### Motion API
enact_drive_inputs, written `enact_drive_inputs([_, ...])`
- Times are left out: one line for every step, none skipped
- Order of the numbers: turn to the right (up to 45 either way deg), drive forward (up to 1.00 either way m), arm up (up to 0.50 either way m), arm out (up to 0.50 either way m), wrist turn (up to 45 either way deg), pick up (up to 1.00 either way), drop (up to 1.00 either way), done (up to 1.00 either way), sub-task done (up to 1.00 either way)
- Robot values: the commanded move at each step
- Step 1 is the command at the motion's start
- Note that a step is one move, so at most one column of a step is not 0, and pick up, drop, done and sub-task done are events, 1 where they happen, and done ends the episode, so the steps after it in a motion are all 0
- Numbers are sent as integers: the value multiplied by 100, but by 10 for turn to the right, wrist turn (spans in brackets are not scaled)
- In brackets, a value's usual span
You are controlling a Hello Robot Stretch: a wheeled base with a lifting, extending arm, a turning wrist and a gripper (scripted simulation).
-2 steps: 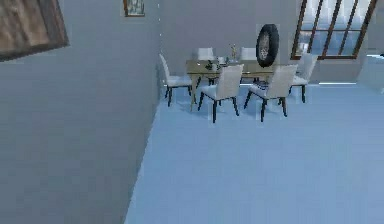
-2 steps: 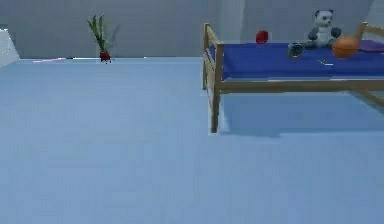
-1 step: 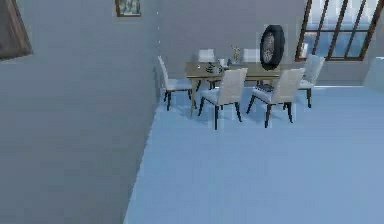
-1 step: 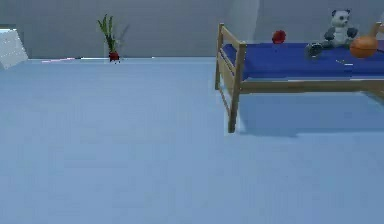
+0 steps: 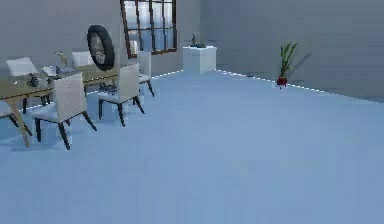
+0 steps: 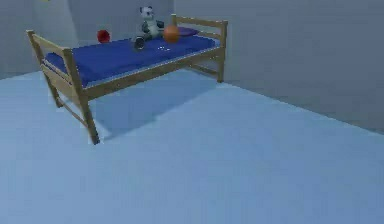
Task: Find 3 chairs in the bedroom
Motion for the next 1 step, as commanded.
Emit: enact_drive_inputs([450,0,0,0,0,0,0,0,0])
